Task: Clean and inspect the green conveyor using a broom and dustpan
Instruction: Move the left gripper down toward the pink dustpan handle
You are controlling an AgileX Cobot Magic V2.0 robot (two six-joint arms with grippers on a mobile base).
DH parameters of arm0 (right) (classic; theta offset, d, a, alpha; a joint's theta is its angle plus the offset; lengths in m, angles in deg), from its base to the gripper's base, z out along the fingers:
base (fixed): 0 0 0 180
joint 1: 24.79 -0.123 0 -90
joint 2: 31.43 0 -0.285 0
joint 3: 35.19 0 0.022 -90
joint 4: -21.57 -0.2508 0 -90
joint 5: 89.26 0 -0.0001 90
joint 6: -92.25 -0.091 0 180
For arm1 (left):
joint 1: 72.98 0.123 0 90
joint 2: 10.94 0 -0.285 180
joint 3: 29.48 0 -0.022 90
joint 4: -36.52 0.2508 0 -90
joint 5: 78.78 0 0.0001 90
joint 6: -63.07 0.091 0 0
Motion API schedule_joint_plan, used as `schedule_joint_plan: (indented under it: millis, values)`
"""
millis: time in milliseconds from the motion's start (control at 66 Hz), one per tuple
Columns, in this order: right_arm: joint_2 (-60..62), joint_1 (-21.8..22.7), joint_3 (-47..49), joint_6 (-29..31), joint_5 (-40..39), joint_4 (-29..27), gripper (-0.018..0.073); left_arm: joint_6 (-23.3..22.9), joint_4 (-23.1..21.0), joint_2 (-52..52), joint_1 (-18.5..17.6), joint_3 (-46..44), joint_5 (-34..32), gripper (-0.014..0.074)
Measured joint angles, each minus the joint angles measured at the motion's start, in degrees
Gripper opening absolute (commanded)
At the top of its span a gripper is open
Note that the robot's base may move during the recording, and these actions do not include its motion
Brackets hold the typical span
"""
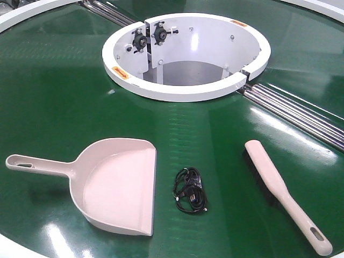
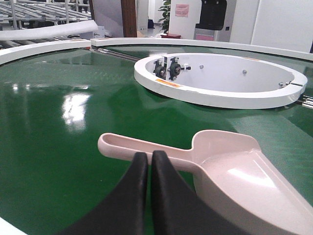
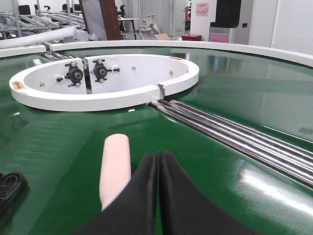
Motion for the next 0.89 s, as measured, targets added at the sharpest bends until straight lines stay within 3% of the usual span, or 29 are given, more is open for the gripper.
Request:
schedule_joint_plan:
  millis: [893]
  values:
    - [0.0,0.0,0.0,0.0,0.0,0.0,-0.0010,0.0,0.0,0.0,0.0,0.0,0.0,-0.0006]
